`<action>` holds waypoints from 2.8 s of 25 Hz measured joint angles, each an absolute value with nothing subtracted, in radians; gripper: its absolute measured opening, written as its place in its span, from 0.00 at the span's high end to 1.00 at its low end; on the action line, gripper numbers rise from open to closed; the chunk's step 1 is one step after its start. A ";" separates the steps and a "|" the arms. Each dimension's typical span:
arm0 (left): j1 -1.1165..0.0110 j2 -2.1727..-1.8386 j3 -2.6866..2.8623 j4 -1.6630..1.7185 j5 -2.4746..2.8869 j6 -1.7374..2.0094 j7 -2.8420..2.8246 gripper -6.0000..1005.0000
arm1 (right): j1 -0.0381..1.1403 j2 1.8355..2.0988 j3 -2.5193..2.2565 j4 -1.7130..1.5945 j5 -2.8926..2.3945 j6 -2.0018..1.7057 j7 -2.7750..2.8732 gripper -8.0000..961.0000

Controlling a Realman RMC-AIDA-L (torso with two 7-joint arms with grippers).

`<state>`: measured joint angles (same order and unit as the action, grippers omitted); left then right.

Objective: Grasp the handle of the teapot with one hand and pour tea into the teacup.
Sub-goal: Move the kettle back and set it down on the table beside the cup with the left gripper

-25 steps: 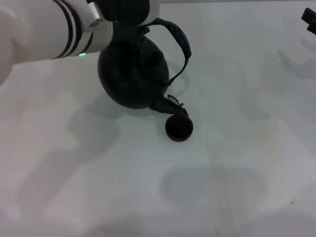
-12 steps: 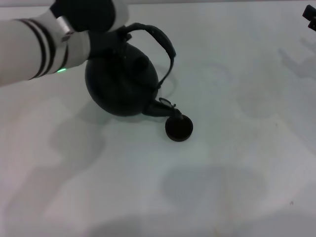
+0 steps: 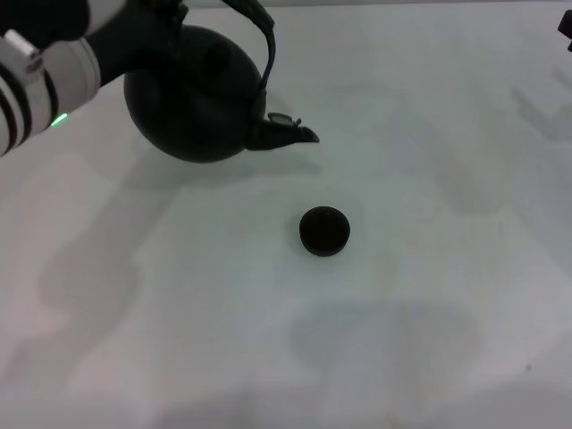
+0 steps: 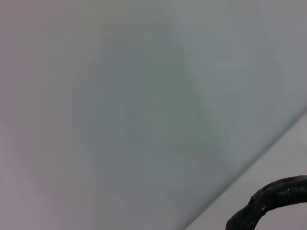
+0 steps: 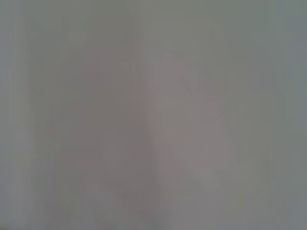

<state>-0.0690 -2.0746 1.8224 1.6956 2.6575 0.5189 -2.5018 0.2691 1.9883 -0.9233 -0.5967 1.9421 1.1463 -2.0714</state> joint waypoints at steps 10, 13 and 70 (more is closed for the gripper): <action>-0.079 -2.073 1.704 1.502 2.032 0.438 -2.143 0.88 | 0.268 1.985 -0.923 -0.595 1.939 1.119 -2.067 0.12; -0.081 -2.073 1.673 1.430 1.823 0.448 -1.981 0.88 | 0.267 1.985 -0.923 -0.594 1.939 1.113 -2.066 0.12; -0.145 -2.072 1.546 1.150 1.614 0.578 -1.755 0.86 | 0.298 1.987 -0.923 -0.571 1.937 1.075 -2.075 0.12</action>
<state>-0.1446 -2.0722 1.5462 1.1502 1.6136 0.5783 -1.7554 0.2982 1.9874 -0.9232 -0.5706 1.9374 1.0754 -2.0755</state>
